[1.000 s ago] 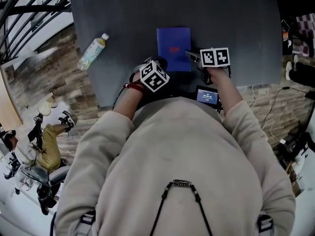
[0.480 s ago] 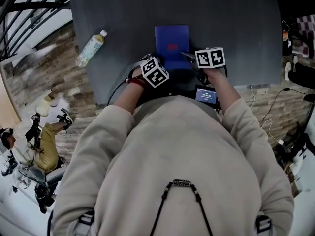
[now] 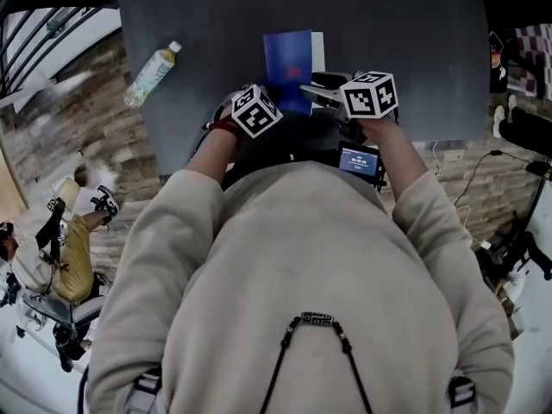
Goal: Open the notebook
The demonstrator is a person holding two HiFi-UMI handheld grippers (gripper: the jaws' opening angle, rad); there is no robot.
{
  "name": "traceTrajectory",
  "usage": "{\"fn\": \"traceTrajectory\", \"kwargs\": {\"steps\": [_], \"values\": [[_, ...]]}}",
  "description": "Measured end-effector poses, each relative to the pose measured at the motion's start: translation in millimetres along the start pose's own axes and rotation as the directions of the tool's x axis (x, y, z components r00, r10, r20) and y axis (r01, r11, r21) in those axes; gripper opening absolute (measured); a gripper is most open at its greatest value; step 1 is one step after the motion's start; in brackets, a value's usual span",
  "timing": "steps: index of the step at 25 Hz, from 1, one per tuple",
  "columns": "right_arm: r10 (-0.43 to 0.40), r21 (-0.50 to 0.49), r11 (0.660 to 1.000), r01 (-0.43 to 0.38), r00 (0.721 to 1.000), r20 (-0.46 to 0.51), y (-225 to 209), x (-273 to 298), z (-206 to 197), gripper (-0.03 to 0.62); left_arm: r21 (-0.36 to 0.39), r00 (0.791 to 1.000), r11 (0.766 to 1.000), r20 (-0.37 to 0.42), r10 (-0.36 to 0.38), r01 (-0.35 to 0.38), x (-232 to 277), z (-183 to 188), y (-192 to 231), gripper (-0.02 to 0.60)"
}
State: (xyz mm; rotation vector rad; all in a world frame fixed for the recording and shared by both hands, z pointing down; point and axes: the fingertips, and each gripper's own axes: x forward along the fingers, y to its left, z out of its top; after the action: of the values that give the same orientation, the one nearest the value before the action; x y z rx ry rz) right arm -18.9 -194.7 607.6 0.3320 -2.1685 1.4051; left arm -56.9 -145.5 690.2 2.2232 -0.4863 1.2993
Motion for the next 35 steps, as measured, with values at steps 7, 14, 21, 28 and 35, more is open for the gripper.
{"fn": "traceTrajectory", "kwargs": {"steps": [7, 14, 21, 28, 35], "values": [[0.043, -0.021, 0.999, -0.042, 0.999, 0.023, 25, 6, 9, 0.219, -0.059, 0.999, 0.998, 0.042, -0.004, 0.007, 0, -1, 2, 0.002], [0.083, -0.056, 0.995, -0.082, 0.996, 0.011, 44, 14, 16, 0.219, -0.141, 0.995, 0.988, 0.094, -0.045, 0.058, -2, 1, 2, 0.002], [0.145, -0.059, 0.988, -0.141, 0.988, 0.056, 66, 16, 34, 0.219, -0.207, 0.971, 0.975, 0.239, -0.032, 0.083, -29, 16, 7, 0.002], [0.189, -0.034, 0.982, -0.187, 0.979, 0.069, 75, 20, 41, 0.219, -0.202, 0.938, 0.978, 0.346, 0.013, 0.061, -65, 40, 14, 0.002], [0.222, -0.05, 0.974, -0.22, 0.974, 0.04, 84, 30, 45, 0.219, -0.246, 0.913, 0.968, 0.405, 0.06, 0.046, -89, 38, 23, 0.002]]}}
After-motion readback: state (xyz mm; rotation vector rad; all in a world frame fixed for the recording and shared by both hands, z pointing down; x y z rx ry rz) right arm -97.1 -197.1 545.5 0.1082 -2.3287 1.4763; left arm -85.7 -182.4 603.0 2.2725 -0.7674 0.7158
